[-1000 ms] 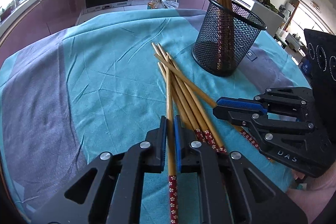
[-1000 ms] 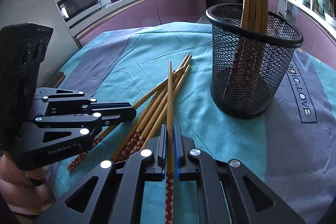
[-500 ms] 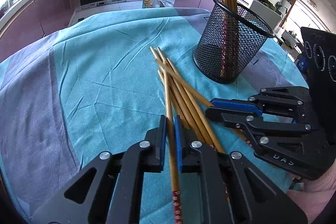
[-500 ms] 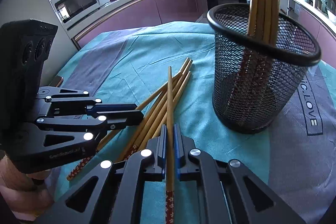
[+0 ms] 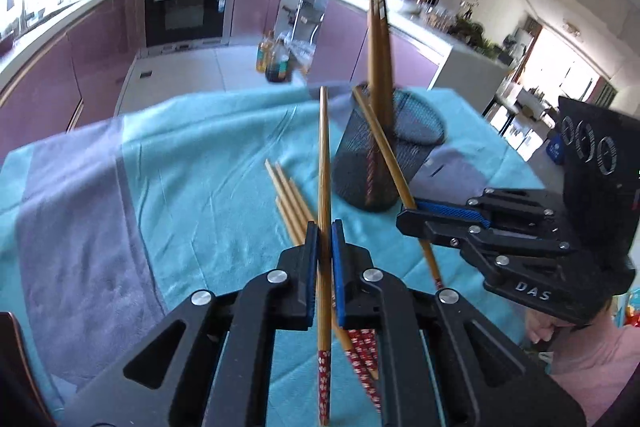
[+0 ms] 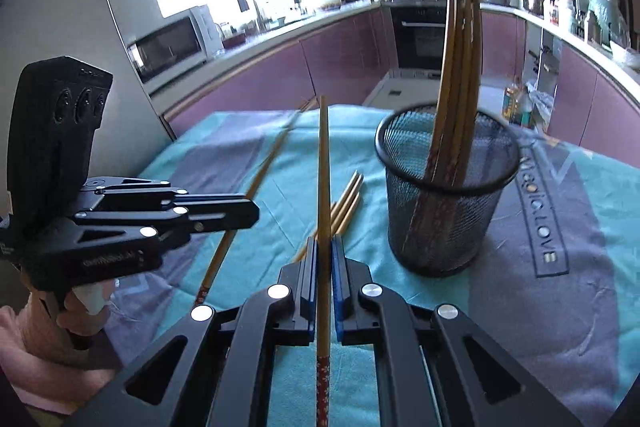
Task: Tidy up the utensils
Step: 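Lift both held chopsticks upright and carry them over the mesh cup, then lower the chopsticks into the mesh cup and open both tools, then move both open tools back over the remaining chopsticks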
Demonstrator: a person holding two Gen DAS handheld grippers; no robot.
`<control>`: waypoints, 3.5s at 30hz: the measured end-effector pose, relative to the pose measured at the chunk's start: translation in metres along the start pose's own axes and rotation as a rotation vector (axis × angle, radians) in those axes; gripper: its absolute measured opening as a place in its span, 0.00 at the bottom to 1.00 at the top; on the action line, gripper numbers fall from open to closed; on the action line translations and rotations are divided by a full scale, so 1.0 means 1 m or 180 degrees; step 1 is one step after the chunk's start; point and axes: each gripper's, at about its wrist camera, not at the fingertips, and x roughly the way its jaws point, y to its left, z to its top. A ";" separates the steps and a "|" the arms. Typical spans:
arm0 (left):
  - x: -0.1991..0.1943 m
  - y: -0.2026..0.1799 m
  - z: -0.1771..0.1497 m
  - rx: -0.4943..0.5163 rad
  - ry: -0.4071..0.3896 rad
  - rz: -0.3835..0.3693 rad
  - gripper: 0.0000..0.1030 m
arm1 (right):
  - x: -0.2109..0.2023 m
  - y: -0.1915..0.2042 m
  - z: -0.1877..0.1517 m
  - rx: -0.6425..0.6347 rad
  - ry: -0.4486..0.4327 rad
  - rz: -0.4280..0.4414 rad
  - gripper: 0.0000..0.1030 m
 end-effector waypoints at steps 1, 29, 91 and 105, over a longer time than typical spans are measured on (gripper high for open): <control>-0.006 -0.001 0.002 0.0009 -0.0039 -0.0037 0.07 | -0.005 -0.001 0.002 -0.0003 -0.0038 -0.0002 0.06; -0.076 -0.043 0.087 0.0135 -0.0782 -0.0343 0.07 | -0.082 -0.026 0.069 -0.0079 -0.0878 -0.0157 0.06; 0.012 -0.041 0.114 0.0333 -0.0450 0.0192 0.30 | -0.022 -0.062 0.069 0.0179 -0.0378 -0.0303 0.20; -0.028 -0.007 0.022 0.0207 -0.0503 0.0430 0.46 | -0.009 -0.011 -0.002 -0.0068 0.0009 0.0210 0.31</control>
